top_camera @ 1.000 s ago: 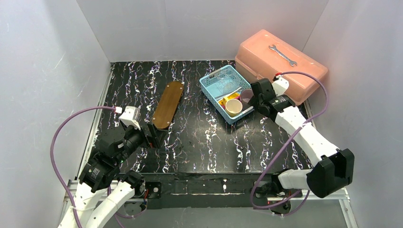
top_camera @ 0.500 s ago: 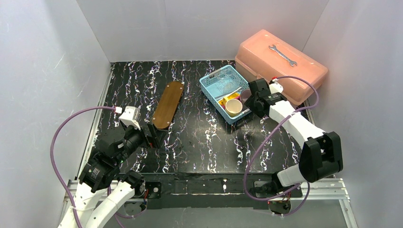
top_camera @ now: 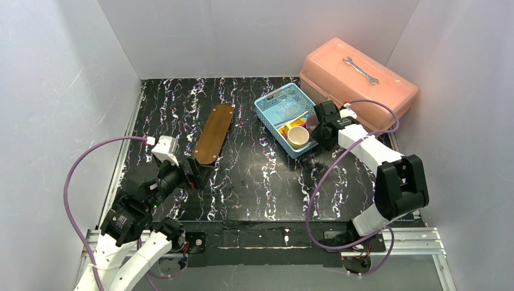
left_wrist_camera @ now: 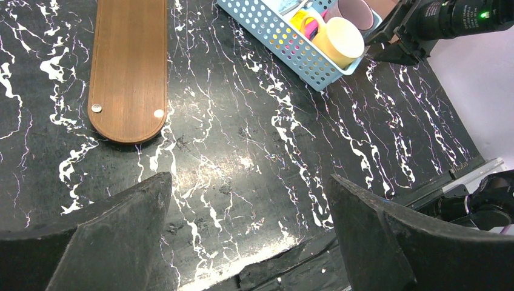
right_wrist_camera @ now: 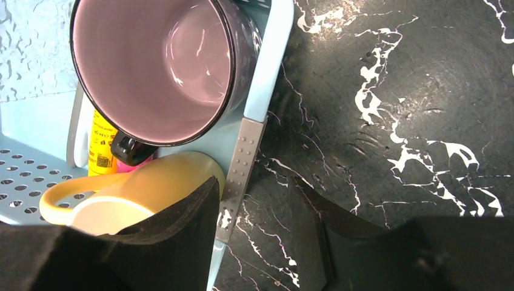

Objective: Prepare toiletry sets of a toothbrush and toothpaste on the tray

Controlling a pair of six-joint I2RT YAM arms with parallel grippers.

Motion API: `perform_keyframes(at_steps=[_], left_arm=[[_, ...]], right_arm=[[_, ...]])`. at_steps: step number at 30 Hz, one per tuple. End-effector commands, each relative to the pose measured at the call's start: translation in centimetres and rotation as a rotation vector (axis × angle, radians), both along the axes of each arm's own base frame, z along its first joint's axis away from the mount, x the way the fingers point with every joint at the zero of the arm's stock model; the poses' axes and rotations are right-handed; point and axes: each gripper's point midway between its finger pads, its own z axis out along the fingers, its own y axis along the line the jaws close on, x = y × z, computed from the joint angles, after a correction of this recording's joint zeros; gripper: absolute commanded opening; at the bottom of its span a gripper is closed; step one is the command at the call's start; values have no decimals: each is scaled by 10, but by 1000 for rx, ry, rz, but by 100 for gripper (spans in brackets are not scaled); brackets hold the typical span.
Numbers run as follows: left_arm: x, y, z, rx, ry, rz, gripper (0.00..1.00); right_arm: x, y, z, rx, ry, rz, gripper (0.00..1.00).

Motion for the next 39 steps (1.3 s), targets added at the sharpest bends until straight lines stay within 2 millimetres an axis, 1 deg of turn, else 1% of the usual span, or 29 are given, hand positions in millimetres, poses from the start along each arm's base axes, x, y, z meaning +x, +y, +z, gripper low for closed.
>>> perform_keyframes(at_steps=[1,7,15,17,19,22,29,31,32,39], left_arm=[[-2,2,-4,7,8,5,99],[-1,1,-5,6,12,4,99],[-1,1,-5,7,14,4,99],[-1,1,-6,8,15,4,99],[-1,1,-6,9,16,4,99],[-1,1,-6,9,16,4,99],[-1,1,-6,10,17,5,99],[-1,1,-6,10,18,6,99],[0,1,-7,11,19,5,99],[0,1,-7,13,23,6,99]], right_arm=[[21,4,14,27,-58,-24,53],[28,7,12,30,-50,-18,52],[28,9,1,31,-21,-14,48],[28,10,-1,32,-16,-12,45],[28,12,-2,37,-12,-7,39],[27,12,-4,38,-6,-1,34],[24,10,-3,26,-8,17,11],[24,10,-2,21,-11,33,3],[24,11,-1,20,-13,40,1],[30,13,6,-25,-22,143,1]])
